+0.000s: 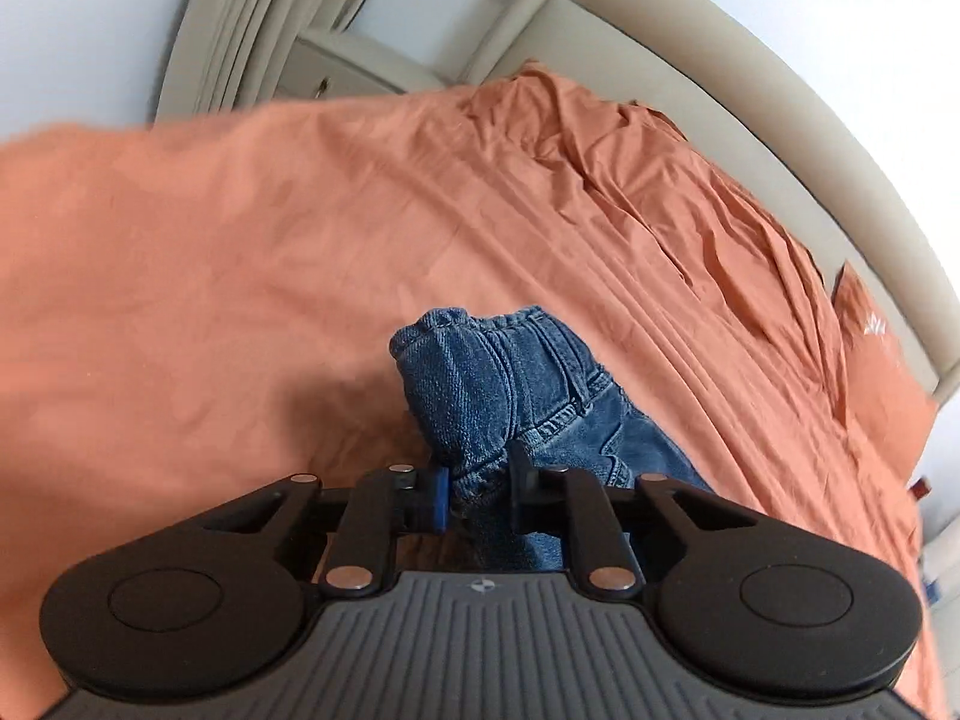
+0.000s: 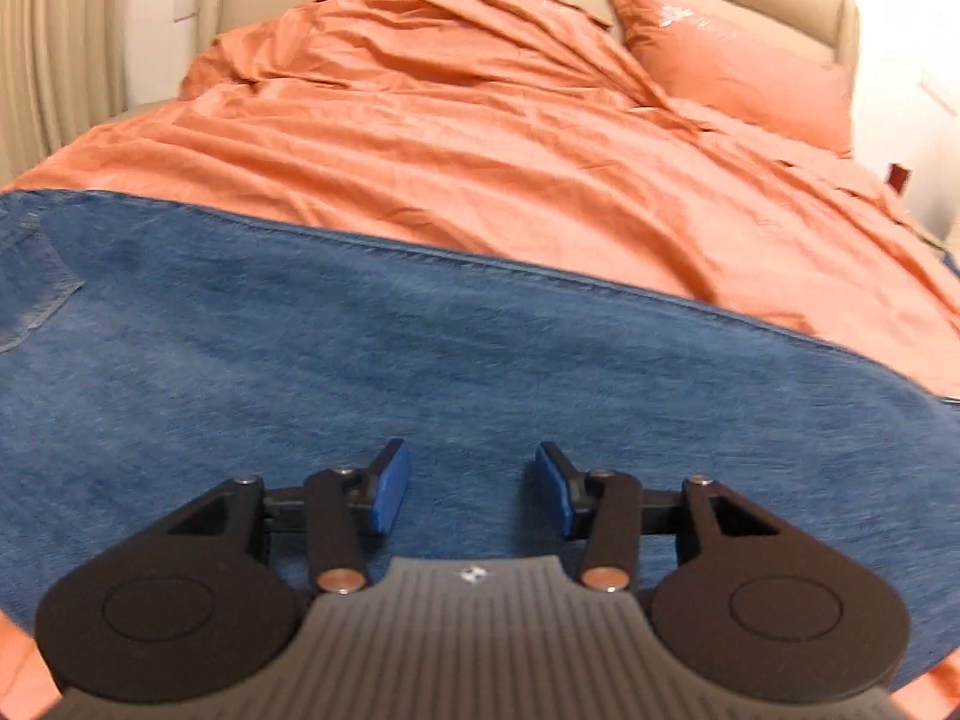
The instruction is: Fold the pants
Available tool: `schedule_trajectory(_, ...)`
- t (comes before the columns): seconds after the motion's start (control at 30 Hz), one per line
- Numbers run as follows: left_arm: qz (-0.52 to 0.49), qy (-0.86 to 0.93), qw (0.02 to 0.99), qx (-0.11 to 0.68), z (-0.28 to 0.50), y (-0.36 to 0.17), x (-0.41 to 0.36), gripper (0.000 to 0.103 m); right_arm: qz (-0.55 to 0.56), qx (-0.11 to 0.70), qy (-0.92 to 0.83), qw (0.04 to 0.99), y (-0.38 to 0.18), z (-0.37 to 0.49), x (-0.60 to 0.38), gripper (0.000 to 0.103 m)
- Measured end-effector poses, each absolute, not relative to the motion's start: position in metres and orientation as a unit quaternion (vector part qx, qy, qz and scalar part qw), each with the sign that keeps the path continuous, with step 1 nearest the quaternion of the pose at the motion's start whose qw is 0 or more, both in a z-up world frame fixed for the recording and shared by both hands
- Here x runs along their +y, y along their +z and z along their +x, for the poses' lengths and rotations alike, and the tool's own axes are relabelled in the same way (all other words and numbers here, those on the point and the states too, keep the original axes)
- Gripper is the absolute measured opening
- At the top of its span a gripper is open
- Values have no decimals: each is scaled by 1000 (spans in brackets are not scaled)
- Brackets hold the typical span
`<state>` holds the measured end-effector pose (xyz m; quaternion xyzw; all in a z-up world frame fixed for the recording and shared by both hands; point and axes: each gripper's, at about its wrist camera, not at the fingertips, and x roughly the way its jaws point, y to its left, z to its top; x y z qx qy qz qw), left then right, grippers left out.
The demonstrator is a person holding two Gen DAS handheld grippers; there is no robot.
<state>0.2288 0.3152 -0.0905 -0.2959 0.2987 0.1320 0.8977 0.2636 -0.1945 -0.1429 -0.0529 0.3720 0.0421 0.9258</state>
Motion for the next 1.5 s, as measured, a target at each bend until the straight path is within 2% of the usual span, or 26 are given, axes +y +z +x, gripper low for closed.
schedule_trajectory(0.17,-258,156,882,363,248,-131,320,19,-38,382,21,923,-145,269,-206,44)
schedule_trajectory(0.3,-256,151,877,378,254,-157,324,22,-46,386,21,921,-147,271,-204,45)
schedule_trajectory(0.47,-252,156,866,403,255,-151,326,33,-42,399,20,916,-152,276,-206,47)
schedule_trajectory(0.5,-250,159,865,405,260,-147,327,37,-40,403,21,914,-151,278,-208,48)
schedule_trajectory(0.53,-248,163,865,403,258,-141,326,46,-36,406,22,913,-150,278,-210,48)
schedule_trajectory(0.6,-232,179,868,401,255,-127,322,58,-24,413,23,910,-144,282,-214,48)
schedule_trajectory(0.73,-194,177,890,374,237,-93,305,65,16,408,21,913,-118,276,-233,48)
schedule_trajectory(0.97,-133,122,913,366,233,-45,242,64,124,399,-5,909,-54,254,-320,48)
schedule_trajectory(1.07,-113,92,917,372,242,-40,210,64,166,397,-34,902,-34,236,-379,47)
schedule_trajectory(1.2,-93,64,914,390,260,-52,175,59,212,385,-91,894,-19,206,-469,47)
schedule_trajectory(1.33,-87,53,906,412,280,-72,154,52,279,381,-143,870,-31,176,-558,41)
schedule_trajectory(1.37,-84,53,904,416,285,-77,150,52,298,379,-152,863,-38,170,-575,37)
schedule_trajectory(1.5,-68,54,897,434,300,-97,137,51,355,373,-175,839,-71,166,-621,32)
